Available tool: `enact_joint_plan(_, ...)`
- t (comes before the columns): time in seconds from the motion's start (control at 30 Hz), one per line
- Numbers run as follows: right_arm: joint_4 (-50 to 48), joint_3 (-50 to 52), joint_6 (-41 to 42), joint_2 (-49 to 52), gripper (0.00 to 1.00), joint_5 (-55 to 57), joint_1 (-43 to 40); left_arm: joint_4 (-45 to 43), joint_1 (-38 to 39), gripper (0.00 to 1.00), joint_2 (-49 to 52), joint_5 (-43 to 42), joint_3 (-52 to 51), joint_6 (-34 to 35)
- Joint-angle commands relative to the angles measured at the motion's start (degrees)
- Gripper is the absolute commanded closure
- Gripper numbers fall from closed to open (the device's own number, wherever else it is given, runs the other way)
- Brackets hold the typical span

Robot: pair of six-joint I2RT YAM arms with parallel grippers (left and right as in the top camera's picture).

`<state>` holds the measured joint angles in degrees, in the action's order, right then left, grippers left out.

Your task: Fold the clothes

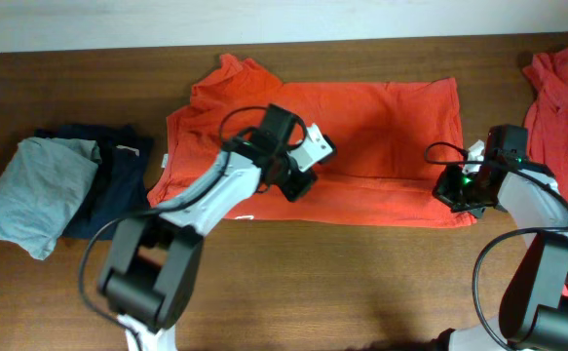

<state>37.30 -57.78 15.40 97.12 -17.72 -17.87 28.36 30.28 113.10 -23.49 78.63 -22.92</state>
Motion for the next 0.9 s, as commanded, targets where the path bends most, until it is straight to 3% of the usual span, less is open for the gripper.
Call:
enact_joint_plan(0.0, -0.3, 0.3, -3.2, 1.2, 0.94, -3.4, 0.1, -3.9, 1.7, 0.91, 3.8, -3.8, 0.1, 1.7)
enact_joint_plan(0.2, -0.3, 0.3, -4.9, 2.4, 0.94, -4.8, 2.6, -7.0, 5.3, 0.91, 5.1, -5.7, 0.1, 3.2)
enact_joint_plan(0.37, -1.0, 0.4, -5.6, 3.6, 0.94, -4.8, 6.4, -6.8, 8.4, 0.94, 5.9, -1.4, 0.1, 3.3)
enact_joint_plan(0.73, -4.9, 0.5, -5.5, 7.3, 0.94, -4.2, 9.2, -7.8, 8.6, 0.96, 8.2, -0.7, 0.1, 5.4)
enact_joint_plan(0.87, -5.6, 0.5, -5.5, 9.1, 0.95, -4.2, 9.2, -11.0, 8.6, 0.96, 9.3, -0.7, 0.1, 12.2)
